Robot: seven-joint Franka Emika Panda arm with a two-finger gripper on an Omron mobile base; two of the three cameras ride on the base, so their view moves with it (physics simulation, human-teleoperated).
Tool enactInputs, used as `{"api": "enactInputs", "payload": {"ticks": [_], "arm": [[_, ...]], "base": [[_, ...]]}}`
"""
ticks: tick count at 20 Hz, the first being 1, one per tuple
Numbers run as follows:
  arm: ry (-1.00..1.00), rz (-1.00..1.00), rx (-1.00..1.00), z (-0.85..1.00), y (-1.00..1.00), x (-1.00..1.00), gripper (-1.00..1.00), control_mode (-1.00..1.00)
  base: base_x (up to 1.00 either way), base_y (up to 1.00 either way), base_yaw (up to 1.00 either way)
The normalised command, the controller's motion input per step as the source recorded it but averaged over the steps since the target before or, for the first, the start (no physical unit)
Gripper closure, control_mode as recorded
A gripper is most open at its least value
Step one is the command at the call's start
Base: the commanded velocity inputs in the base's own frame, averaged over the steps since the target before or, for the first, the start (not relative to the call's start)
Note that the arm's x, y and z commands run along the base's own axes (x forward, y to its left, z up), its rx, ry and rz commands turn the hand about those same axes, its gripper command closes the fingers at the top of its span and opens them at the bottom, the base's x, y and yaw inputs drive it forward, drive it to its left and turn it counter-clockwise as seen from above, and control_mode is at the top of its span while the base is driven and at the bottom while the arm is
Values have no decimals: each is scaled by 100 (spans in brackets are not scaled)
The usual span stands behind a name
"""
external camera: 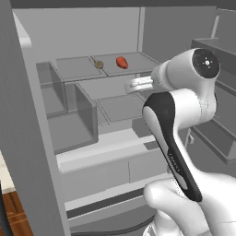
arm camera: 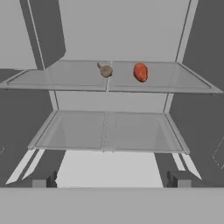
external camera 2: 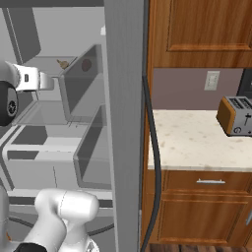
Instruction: Retrieve the bottle and the shaker from the cabinet and place them next to the mixing bowl on the counter. Then add garlic from the fridge to the mixing bowl.
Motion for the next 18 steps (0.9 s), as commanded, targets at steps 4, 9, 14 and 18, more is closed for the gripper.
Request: {"api": "enactInputs", "payload": {"ticks": [4, 9, 14, 18], "arm": [[12, 0, 0, 52, 1, 7, -100, -100], [17, 5, 0, 0, 6, 23, -100, -100], [9, 2, 0, -24, 0, 35, -100, -100], [3, 0, 0, 0, 0, 23, -100, -100]], "base": [[0, 0, 0], [0, 0, 0], [0, 0, 0], [0, 0, 0]]}}
